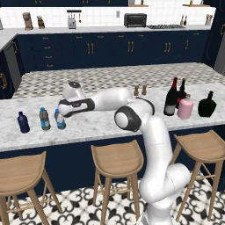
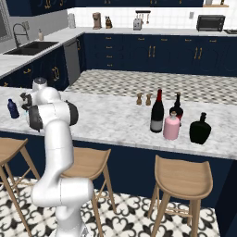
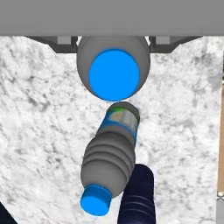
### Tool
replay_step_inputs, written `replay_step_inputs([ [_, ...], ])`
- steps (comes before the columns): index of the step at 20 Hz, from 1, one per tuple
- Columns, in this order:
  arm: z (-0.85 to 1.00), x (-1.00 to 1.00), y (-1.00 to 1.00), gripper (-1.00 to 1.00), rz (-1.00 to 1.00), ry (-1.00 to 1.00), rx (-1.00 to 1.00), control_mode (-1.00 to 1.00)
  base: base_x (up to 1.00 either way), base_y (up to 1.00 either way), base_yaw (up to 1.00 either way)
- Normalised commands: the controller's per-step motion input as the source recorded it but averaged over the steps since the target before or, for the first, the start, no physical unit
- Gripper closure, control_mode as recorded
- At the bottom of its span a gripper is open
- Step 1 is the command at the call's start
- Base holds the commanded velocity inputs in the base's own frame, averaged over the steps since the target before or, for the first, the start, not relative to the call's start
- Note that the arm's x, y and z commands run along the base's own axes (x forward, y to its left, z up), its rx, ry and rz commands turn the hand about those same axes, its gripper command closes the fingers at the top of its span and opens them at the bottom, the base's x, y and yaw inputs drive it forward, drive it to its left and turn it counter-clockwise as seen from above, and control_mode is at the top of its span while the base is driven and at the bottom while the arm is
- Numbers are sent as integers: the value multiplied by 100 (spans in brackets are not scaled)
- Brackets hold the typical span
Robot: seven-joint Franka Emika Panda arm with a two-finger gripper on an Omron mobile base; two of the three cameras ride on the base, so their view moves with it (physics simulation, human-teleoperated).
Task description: Move the plastic bottles in the middle to the plastics group, and the glass bottles in the middle to the glass group.
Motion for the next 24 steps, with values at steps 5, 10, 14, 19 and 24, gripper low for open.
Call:
replay_step_inputs([
  [5, 0, 29, 0, 100, 0, -8, 8, -100, 0, 0, 0],
  [10, 0, 33, 0, 100, 0, 0, 7, -100, 0, 0, 0],
  [14, -3, 16, 0, 100, 0, 3, 4, -100, 0, 0, 0],
  [19, -30, 1, 0, 100, 3, 3, 0, -100, 0, 0, 0],
  [24, -28, 0, 0, 100, 3, 0, 0, -100, 0, 0, 0],
])
